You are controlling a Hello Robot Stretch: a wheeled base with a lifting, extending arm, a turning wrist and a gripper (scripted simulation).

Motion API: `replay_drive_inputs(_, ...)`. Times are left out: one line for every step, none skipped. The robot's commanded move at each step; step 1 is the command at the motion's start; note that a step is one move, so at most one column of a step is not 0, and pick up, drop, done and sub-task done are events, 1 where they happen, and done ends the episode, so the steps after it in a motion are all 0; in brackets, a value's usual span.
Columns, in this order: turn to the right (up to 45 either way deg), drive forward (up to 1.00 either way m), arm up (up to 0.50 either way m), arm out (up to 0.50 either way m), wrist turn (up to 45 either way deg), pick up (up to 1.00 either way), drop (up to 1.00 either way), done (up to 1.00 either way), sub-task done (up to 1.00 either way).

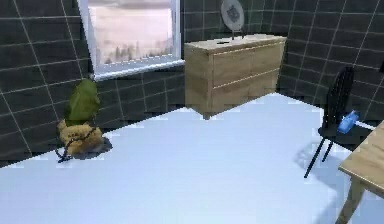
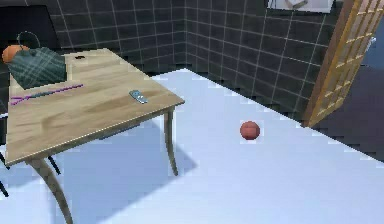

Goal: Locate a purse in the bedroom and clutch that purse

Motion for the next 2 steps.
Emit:
replay_drive_inputs(0.0,0.6,0.0,0.0,0.0,0.0,0.0,0.0,0.0)
replay_drive_inputs(27.0,0.0,0.0,0.0,0.0,0.0,0.0,0.0,0.0)
